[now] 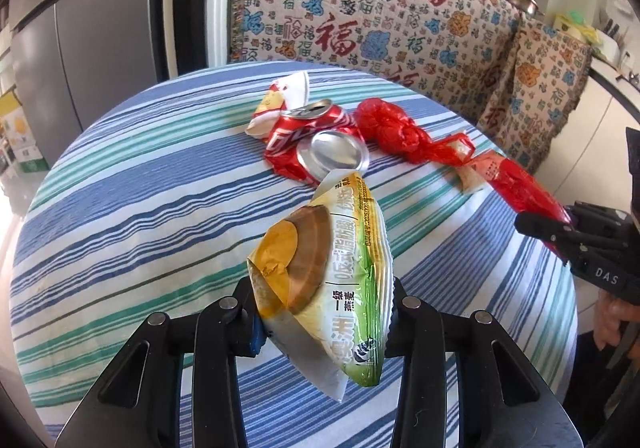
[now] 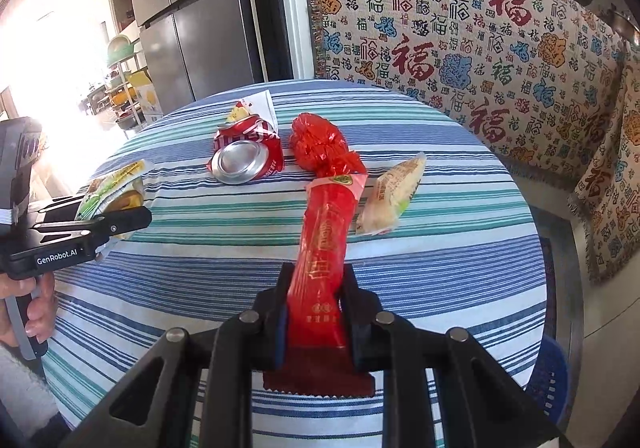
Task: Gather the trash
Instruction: 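Carry both items over the blue wastebasket and open both grippers to drop them, then move both tools back over the table toward the remaining trash, then approach the crushed red Coca-Cola can with the left gripper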
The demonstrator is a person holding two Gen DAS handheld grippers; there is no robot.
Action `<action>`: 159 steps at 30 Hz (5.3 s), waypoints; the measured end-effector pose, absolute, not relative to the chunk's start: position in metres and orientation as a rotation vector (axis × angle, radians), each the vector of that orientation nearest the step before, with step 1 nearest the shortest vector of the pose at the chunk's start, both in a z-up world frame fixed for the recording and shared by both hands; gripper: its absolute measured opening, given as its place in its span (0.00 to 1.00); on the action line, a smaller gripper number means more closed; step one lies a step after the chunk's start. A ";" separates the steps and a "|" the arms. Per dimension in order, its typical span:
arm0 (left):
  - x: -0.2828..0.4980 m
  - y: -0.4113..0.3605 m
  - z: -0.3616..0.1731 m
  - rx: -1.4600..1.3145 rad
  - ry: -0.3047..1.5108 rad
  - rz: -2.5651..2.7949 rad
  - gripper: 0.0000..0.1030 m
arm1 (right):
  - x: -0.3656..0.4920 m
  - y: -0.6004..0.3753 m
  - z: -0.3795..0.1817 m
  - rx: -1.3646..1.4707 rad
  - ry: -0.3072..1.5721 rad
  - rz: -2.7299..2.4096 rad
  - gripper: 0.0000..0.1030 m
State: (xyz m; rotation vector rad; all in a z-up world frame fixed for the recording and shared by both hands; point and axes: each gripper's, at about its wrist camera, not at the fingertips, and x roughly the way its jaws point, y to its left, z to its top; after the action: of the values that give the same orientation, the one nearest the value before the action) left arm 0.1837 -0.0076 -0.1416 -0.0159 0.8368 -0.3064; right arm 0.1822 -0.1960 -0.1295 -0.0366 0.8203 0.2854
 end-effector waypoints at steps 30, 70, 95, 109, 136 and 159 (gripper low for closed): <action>0.148 -0.146 -0.115 0.096 0.804 -0.479 0.38 | 0.120 -0.325 -0.115 0.075 0.769 0.083 0.22; 0.194 -0.458 -0.154 0.006 0.968 -0.942 0.74 | 0.090 -0.521 -0.164 0.091 0.824 -0.285 0.76; 0.160 -0.124 -0.104 0.014 0.806 -0.307 0.88 | 0.127 -0.307 -0.100 -0.091 0.651 0.032 0.77; 0.192 -0.015 -0.150 -0.008 0.862 -0.083 0.88 | 0.167 -0.220 -0.124 -0.170 0.686 0.076 0.77; 0.238 -0.009 -0.182 0.056 0.963 -0.101 1.00 | 0.214 -0.201 -0.175 -0.109 0.918 0.139 0.78; 0.312 -0.033 -0.184 -0.003 0.983 0.009 1.00 | 0.213 -0.206 -0.177 -0.077 0.901 0.134 0.81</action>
State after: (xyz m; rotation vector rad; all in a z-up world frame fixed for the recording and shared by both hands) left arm 0.3115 -0.0334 -0.1843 -0.0028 0.9829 0.0094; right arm 0.2130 -0.2057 -0.1771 -0.0768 0.9007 0.1343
